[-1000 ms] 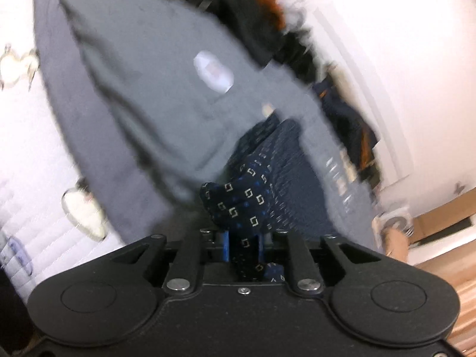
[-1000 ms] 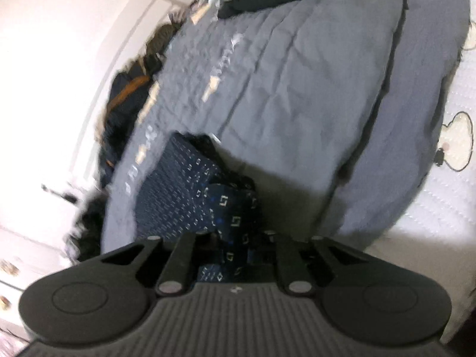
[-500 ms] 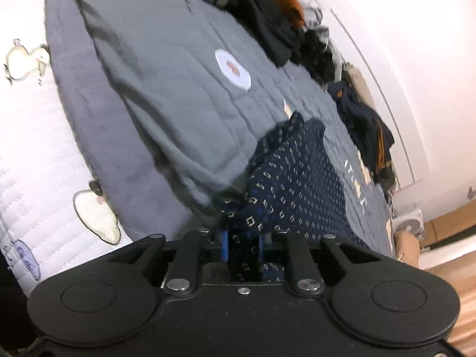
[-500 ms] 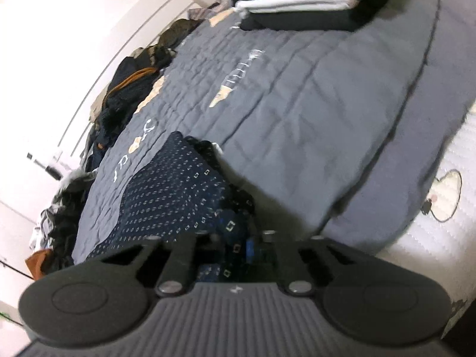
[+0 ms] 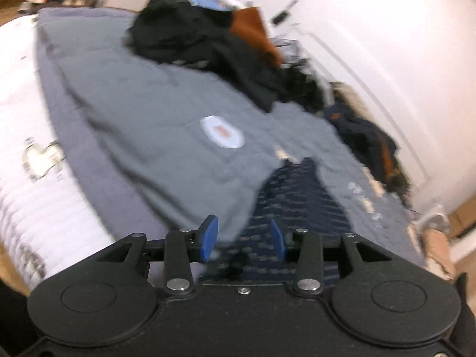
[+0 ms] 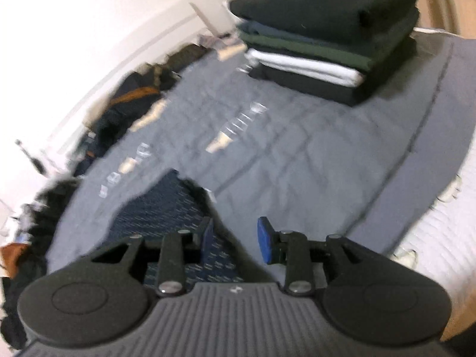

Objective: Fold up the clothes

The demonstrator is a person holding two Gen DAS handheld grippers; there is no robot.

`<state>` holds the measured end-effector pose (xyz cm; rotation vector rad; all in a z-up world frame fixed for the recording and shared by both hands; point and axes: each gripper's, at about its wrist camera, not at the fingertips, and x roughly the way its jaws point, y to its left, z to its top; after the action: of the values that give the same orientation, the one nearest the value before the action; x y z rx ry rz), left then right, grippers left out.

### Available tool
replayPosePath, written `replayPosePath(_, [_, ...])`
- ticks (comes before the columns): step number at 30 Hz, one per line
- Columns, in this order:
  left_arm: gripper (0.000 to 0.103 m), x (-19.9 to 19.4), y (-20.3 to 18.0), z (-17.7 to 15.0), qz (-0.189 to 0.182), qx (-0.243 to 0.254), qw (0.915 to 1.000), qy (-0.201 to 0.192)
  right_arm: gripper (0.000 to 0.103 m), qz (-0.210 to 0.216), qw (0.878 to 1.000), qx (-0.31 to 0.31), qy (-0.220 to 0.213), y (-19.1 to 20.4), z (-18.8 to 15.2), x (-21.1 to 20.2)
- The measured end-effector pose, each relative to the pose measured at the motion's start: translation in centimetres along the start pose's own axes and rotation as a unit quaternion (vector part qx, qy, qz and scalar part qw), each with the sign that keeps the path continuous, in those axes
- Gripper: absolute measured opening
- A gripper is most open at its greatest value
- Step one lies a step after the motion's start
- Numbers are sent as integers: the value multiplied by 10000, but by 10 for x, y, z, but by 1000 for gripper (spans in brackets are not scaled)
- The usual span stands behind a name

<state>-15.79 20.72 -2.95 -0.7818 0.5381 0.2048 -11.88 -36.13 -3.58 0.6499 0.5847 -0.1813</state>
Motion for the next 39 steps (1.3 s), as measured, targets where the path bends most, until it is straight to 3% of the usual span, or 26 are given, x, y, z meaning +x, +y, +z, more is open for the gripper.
replayPosePath(5, [48, 13, -19, -10, -1176, 198, 9916, 509, 32, 1070, 9934, -104, 408, 17, -9, 8])
replayPosePath(8, [50, 32, -24, -23, -1532, 51, 9836, 948, 32, 1380, 9868, 155, 833, 19, -22, 24])
replayPosePath(11, [50, 54, -19, -33, -1327, -160, 9831, 1252, 32, 1106, 9855, 501, 1186, 11, -35, 44])
replayPosePath(14, [45, 71, -2, -37, -540, -326, 9891, 1333, 32, 478, 9878, 677, 1319, -5, -41, 56])
replayPosePath(16, [33, 75, 9, -36, -397, -587, 9882, 1361, 32, 407, 9870, 782, 1341, -12, -40, 59])
replayPosePath(19, [32, 68, 9, -32, -293, -527, 9910, 1197, 32, 199, 9919, 432, 1176, -5, -36, 53])
replayPosePath(22, [35, 58, 5, -26, -157, -353, 9946, 961, 32, 53, 9938, 209, 1089, -2, -35, 48])
replayPosePath(26, [54, 38, 7, -18, 106, -391, 9976, 560, 32, -207, 9947, -16, 1005, 0, -34, 44])
replayPosePath(30, [57, 26, -3, -9, -277, -272, 9985, 383, 32, -64, 9971, -9, 759, 6, -24, 29])
replayPosePath(33, [63, 26, -19, -7, -720, -58, 9965, 429, 34, 411, 9972, -88, 621, 18, -13, 21])
replayPosePath(35, [65, 30, -34, -8, -956, 174, 9939, 517, 41, 783, 9943, -181, 699, 31, -9, 23])
replayPosePath(39, [69, 47, -57, -11, -1199, 491, 9890, 715, 50, 1255, 9872, -486, 856, 59, -3, 35])
